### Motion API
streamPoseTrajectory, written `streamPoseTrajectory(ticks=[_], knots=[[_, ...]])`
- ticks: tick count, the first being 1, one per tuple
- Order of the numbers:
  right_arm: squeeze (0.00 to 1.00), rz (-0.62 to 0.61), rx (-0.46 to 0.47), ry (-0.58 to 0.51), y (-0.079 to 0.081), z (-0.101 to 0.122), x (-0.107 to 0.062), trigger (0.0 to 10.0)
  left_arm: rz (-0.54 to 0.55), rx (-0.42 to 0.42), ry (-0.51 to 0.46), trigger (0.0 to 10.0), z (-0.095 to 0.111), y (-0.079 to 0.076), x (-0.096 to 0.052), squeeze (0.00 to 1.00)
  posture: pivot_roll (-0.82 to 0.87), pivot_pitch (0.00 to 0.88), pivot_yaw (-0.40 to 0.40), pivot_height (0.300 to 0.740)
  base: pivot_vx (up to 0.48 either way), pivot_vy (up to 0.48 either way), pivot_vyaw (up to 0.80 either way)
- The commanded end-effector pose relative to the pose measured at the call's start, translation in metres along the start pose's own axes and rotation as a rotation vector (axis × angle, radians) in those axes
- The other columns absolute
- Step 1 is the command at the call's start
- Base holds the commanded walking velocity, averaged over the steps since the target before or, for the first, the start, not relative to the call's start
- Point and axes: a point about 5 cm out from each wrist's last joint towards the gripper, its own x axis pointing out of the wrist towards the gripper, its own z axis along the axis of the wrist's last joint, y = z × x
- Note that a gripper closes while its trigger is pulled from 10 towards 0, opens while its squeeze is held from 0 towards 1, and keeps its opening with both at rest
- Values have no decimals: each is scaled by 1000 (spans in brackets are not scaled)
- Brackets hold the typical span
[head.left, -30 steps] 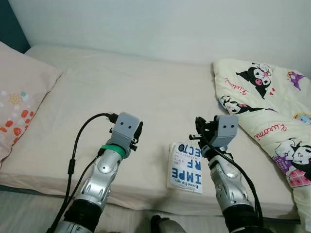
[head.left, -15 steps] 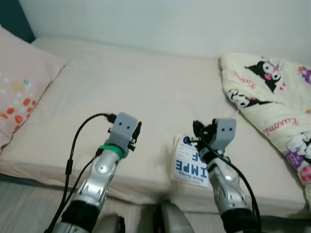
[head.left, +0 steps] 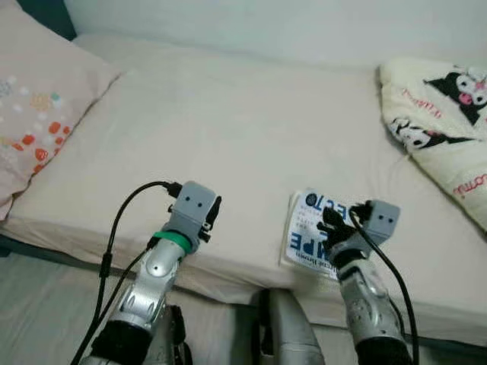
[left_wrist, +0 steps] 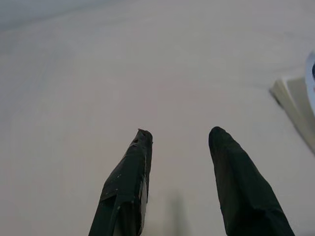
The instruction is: Clean up the room
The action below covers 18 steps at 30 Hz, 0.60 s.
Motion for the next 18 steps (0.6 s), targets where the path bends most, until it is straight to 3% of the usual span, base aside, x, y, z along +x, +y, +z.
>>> streamPoseTrajectory(ticks=[1, 9, 13, 14, 15, 17, 18], knots=[[0, 6, -27, 72, -7, -13, -7, 10000, -17, 20, 29, 10000, -6, 0, -6, 0, -162, 201, 50, 620, 0, 0, 0], [0, 45, -95, 175, -13, -26, -13, 10000, -7, 16, 45, 10000, -9, 0, -12, 0, -159, 254, 32, 620, 0, 0, 0], [0, -61, -117, 220, -37, -28, -20, 10000, 0, 13, 64, 10000, -11, 0, -20, 0, -155, 296, 27, 620, 0, 0, 0], [86, -91, -113, 213, -43, -27, -21, 10000, -2, 14, 70, 10000, -12, 0, -21, 0, -154, 302, 27, 620, 0, 0, 0], [1000, -151, -111, 192, -52, -23, -22, 10000, -4, 16, 74, 10000, -13, 0, -22, 0, -153, 309, 25, 620, 0, 0, 0], [1000, -190, -111, 177, -57, -21, -23, 10000, -6, 16, 77, 10000, -13, 0, -23, 0, -153, 311, 25, 620, 0, 0, 0], [1000, -259, -98, 119, -66, -12, -25, 10000, -7, 19, 81, 10000, -13, 1, -24, 0, -154, 316, 25, 620, 0, 0, 0]])
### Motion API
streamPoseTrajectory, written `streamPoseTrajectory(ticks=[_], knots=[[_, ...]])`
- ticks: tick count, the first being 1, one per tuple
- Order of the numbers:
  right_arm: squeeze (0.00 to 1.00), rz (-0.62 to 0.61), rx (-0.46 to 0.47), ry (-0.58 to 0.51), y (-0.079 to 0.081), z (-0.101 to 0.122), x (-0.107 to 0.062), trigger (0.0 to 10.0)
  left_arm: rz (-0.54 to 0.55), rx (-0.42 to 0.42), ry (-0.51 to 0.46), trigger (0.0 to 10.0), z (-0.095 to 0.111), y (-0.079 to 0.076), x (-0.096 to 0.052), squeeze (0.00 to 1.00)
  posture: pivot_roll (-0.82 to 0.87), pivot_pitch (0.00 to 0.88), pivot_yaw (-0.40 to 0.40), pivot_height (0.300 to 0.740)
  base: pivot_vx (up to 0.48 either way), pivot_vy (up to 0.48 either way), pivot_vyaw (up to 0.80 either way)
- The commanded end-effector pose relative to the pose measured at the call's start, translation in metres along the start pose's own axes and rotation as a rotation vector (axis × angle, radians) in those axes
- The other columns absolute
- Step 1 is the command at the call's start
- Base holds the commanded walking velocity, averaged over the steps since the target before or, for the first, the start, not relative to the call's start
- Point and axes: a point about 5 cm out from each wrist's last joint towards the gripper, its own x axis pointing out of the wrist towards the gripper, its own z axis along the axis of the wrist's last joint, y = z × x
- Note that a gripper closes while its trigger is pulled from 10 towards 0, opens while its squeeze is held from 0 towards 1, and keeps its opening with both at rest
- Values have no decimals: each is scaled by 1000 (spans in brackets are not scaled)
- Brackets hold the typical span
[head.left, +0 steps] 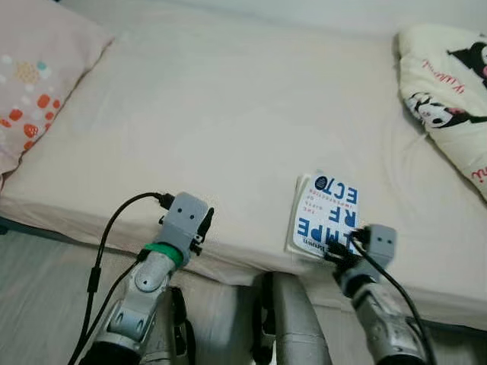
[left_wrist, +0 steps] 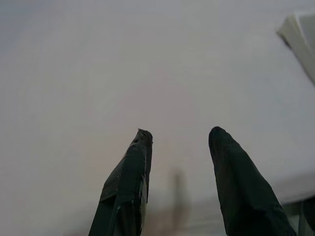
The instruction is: Clean up the room
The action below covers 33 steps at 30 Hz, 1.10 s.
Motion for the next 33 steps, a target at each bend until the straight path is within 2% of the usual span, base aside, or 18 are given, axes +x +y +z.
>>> streamPoseTrajectory(ticks=[1, 4, 7, 9, 10, 19, 20, 21, 29, 33], knots=[[1000, -97, 24, -61, -18, 3, -6, 10000, -10, 13, 27, 10000, -5, -1, -4, 0, -155, 321, 26, 620, 0, 0, 0], [1000, -125, 26, -152, -26, 15, -9, 10000, -9, 15, 29, 10000, -4, 0, -3, 0, -155, 323, 30, 620, 0, 0, 0], [1000, -106, 45, -151, -27, 14, -9, 10000, -9, 16, 29, 10000, -3, 1, -2, 0, -150, 326, 33, 620, 0, 0, 0], [1000, -44, 96, -126, -25, 9, -6, 10000, -7, 18, 28, 10000, -1, 1, -2, 0, -141, 332, 38, 620, 0, 0, 0], [1000, 2, 160, -70, -20, 0, -3, 10000, -5, 20, 28, 10000, 0, 3, -2, 0, -133, 338, 41, 620, 0, 0, 0], [1000, 10, 234, 48, -15, -23, 2, 10000, 3, 31, 46, 10000, -1, 6, -10, 0, -99, 364, 45, 620, 0, 0, 0], [906, 12, 229, 60, -15, -26, 1, 10000, 3, 31, 48, 10000, -1, 6, -12, 0, -94, 372, 49, 620, 0, 0, 0], [0, 19, 232, 73, -14, -28, 2, 10000, 4, 32, 50, 10000, -1, 7, -13, 0, -90, 376, 51, 620, 0, 0, 0], [0, 33, 241, 99, -14, -31, 4, 10000, 3, 36, 56, 10000, 0, 7, -16, 0, -75, 383, 52, 620, 0, 0, 0], [0, 112, 286, 120, -8, -32, 5, 10000, 8, 39, 61, 10000, 0, 10, -17, 0, -62, 396, 64, 620, 0, 0, 0]])
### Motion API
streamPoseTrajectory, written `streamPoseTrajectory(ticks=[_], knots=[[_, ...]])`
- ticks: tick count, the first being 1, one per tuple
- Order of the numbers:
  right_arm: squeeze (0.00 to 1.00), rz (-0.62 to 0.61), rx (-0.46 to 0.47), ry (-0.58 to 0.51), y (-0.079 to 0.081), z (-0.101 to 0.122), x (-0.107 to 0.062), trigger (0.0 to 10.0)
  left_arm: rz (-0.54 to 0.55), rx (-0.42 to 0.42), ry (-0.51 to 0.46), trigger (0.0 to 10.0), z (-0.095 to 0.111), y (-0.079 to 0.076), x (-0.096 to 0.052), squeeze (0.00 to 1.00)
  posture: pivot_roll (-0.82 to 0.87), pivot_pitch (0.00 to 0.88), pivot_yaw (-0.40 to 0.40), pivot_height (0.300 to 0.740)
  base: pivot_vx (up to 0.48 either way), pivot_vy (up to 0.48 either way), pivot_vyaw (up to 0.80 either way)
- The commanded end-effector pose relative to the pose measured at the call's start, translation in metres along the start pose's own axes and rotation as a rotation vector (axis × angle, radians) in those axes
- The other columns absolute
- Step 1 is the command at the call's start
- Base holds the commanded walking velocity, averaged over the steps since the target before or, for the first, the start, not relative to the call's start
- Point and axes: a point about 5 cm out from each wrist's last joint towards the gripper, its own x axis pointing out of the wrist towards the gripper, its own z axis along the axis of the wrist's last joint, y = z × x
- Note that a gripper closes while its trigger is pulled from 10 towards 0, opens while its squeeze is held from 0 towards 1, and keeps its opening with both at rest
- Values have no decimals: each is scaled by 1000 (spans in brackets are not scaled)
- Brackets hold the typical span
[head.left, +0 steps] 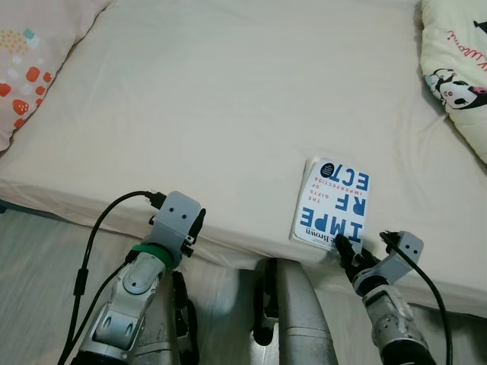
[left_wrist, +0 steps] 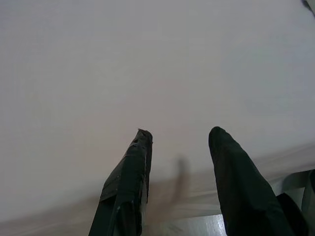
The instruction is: Clean up the room
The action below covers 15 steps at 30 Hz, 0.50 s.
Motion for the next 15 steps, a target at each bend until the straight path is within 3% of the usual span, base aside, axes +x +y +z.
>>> streamPoseTrajectory(ticks=[1, 3, 5, 9, 10, 12, 13, 15], knots=[[0, 23, 79, 141, -4, -31, -9, 10000, -10, 5, 51, 10000, -10, -2, -6, 0, -50, 400, 70, 620, 0, 0, 0], [0, 73, 120, 165, 0, -36, -9, 10000, -11, 7, 52, 10000, -10, -1, -7, 0, -40, 401, 74, 620, 0, 0, 0], [0, 168, 235, 192, 9, -43, -10, 4706, -11, 13, 56, 10000, -8, 0, -8, 0, -28, 402, 79, 620, 0, 0, 0], [0, 185, 266, 190, 10, -45, -10, 4157, -10, 17, 58, 10000, -8, 1, -9, 0, -24, 404, 80, 620, 0, 0, 0], [0, 218, 298, 181, 11, -45, -11, 1843, -9, 20, 60, 10000, -8, 2, -9, 0, -21, 404, 83, 620, 0, 0, 0], [0, 218, 298, 181, 11, -45, -11, 1843, -9, 20, 60, 10000, -8, 2, -9, 0, -21, 404, 83, 620, 0, 0, 0], [0, 237, 309, 177, 12, -45, -12, 0, -9, 21, 60, 10000, -7, 2, -9, 0, -20, 403, 84, 620, 0, 0, 0], [0, 237, 309, 177, 12, -45, -12, 0, -9, 21, 60, 10000, -7, 2, -9, 0, -20, 403, 84, 620, 0, 0, 0]])
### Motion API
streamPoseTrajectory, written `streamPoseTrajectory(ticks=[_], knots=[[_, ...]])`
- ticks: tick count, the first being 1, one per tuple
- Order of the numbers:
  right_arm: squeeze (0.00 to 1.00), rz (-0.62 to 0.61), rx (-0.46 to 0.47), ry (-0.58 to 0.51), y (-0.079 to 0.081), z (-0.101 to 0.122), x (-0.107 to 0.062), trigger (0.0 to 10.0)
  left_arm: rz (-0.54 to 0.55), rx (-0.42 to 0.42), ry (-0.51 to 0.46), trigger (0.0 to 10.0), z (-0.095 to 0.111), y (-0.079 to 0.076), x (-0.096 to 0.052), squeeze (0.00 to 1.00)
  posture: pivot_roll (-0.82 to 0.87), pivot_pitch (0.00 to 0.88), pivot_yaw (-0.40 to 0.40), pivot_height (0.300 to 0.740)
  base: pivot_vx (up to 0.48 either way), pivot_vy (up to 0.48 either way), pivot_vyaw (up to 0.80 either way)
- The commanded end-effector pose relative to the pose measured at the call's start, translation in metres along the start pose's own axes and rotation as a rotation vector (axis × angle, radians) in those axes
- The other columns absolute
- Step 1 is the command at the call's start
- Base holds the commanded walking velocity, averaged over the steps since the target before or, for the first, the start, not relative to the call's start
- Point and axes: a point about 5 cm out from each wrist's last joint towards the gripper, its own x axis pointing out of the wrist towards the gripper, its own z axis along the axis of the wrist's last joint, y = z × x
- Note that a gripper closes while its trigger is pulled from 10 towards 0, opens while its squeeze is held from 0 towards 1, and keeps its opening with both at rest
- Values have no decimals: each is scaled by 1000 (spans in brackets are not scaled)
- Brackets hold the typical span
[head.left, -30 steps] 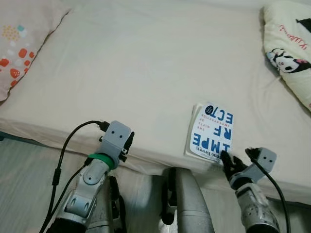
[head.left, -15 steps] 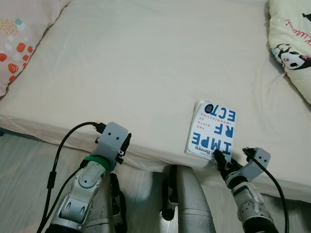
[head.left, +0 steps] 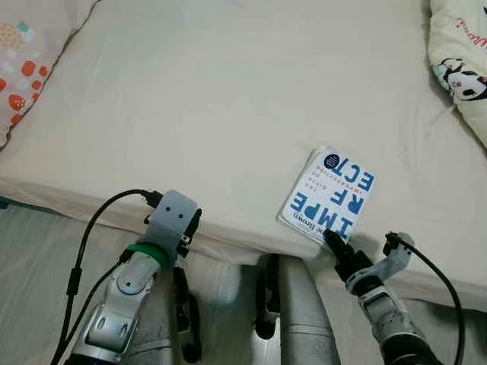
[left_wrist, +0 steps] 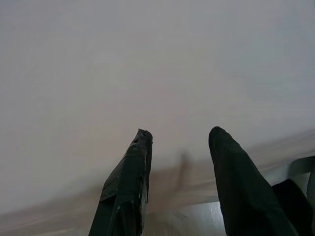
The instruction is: Clean up the room
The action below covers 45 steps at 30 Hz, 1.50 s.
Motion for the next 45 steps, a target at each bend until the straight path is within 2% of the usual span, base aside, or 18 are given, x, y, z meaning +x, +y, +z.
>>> streamPoseTrajectory(ticks=[1, 11, 23, 25, 26, 28, 29, 30, 31, 32, 35, 36, 37, 38, 39, 41, 44, 45], knots=[[0, -3, 80, 100, -5, -31, -10, 0, -8, 0, 37, 10000, -8, -3, -5, 0, -19, 401, 87, 620, 0, 0, 0], [0, 194, 156, 32, 12, -9, 2, 0, -13, 0, 37, 10000, -5, -3, -2, 0, -15, 377, 90, 620, 0, 0, 0], [0, 320, 171, -40, 31, 11, 15, 0, -4, -6, 28, 10000, -2, -3, 4, 0, -26, 348, 82, 620, 0, 0, 0], [0, 402, 182, -57, 44, 18, 23, 0, 4, -8, 19, 10000, 0, -3, 6, 0, -29, 340, 72, 620, 0, 0, 0], [0, 402, 182, -57, 44, 18, 23, 0, 4, -8, 19, 10000, 0, -3, 6, 0, -29, 340, 72, 620, 0, 0, 0], [0, 501, 179, -42, 67, 24, 37, 0, 61, -16, -19, 10000, 10, 6, 10, 0, -23, 333, 58, 620, 0, 0, 0], [0, 501, 179, -42, 67, 24, 37, 0, 61, -16, -19, 10000, 10, 6, 10, 0, -23, 333, 58, 620, 0, 0, 0], [0, 535, 175, -30, 78, 25, 43, 0, 101, -18, -43, 10000, 16, 13, 12, 0, -19, 332, 52, 620, 0, 0, 0], [0, 535, 175, -30, 78, 25, 43, 0, 101, -18, -43, 10000, 16, 13, 12, 0, -19, 332, 52, 620, 0, 0, 0], [0, 568, 168, -12, 90, 27, 51, 0, 160, -24, -76, 10000, 25, 24, 14, 0, -11, 330, 38, 620, 0, 0, 0], [0, 679, 120, 63, 140, 32, 78, 0, 391, -23, -186, 10000, 56, 71, 10, 0, 15, 325, 8, 620, 0, 0, 0], [0, 679, 120, 63, 140, 32, 78, 0, 391, -23, -186, 10000, 56, 71, 10, 0, 15, 325, 8, 620, 0, 0, 0], [0, 711, 111, 77, 155, 34, 84, 0, 455, -18, -212, 10000, 63, 82, 7, 0, 32, 321, -10, 620, 0, 0, 0], [0, 763, 91, 98, 182, 38, 93, 0, 560, -3, -247, 10000, 74, 100, -1, 0, 45, 320, -23, 620, 0, 0, 0], [0, 763, 91, 98, 182, 38, 93, 0, 560, -3, -247, 10000, 74, 100, -1, 0, 45, 320, -23, 620, 0, 0, 0], [0, 812, 73, 121, 207, 40, 99, 0, 638, 0, -271, 10000, 81, 112, -10, 0, 57, 316, -35, 620, 0, 0, 0], [0, 919, 27, 164, 245, 40, 103, 0, 696, 7, -296, 10000, 89, 117, -20, 0, 81, 319, -49, 620, 0, 0, 0], [0, 919, 27, 164, 245, 40, 103, 0, 696, 7, -296, 10000, 89, 117, -20, 0, 81, 319, -49, 620, 0, 0, 0]])
